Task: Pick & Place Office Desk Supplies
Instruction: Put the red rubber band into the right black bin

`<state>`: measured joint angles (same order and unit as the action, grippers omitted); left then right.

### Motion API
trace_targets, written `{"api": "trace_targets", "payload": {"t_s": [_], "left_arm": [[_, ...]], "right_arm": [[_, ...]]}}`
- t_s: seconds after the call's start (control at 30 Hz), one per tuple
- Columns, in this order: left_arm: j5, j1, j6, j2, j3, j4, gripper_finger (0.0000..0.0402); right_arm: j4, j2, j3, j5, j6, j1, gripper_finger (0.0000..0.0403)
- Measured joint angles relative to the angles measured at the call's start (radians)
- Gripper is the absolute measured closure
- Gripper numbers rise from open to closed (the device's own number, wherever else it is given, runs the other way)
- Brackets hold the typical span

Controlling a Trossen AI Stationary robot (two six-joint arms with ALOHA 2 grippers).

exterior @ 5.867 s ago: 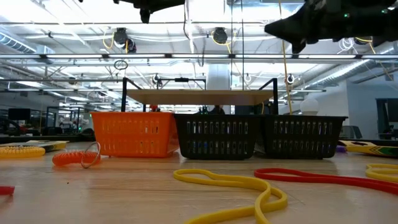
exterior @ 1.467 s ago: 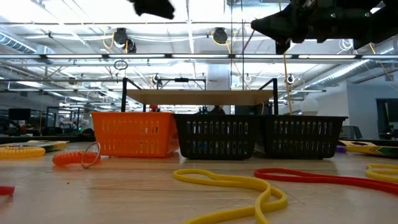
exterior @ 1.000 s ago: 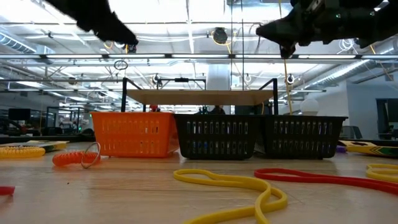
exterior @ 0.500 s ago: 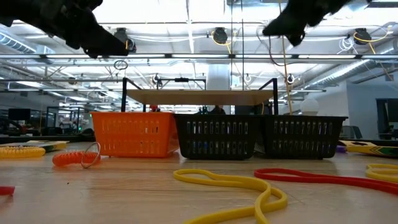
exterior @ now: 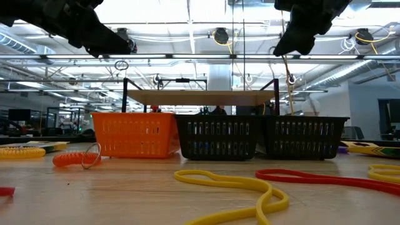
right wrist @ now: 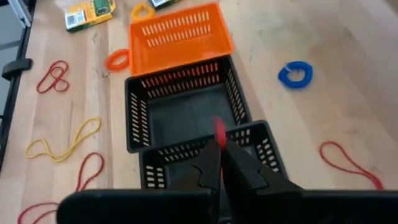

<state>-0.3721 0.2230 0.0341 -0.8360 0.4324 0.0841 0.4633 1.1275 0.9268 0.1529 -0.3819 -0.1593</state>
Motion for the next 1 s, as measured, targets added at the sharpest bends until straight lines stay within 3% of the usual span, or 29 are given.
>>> {"api": "trace_targets", "payload": {"t_s": [0.6, 0.73, 1.0], "left_arm": [[-0.006, -0.003, 0.044, 0.000, 0.000, 0.003, 0.0252], [-0.005, -0.003, 0.055, 0.000, 0.000, 0.003, 0.0252], [-0.005, -0.003, 0.081, 0.000, 0.000, 0.003, 0.0252]], "right_arm": [[0.005, 0.054, -0.001, -0.027, -0.004, 0.000, 0.0402], [0.003, 0.071, -0.031, -0.079, -0.008, 0.000, 0.0402], [-0.043, 0.114, -0.079, -0.078, -0.025, 0.001, 0.0402]]}}
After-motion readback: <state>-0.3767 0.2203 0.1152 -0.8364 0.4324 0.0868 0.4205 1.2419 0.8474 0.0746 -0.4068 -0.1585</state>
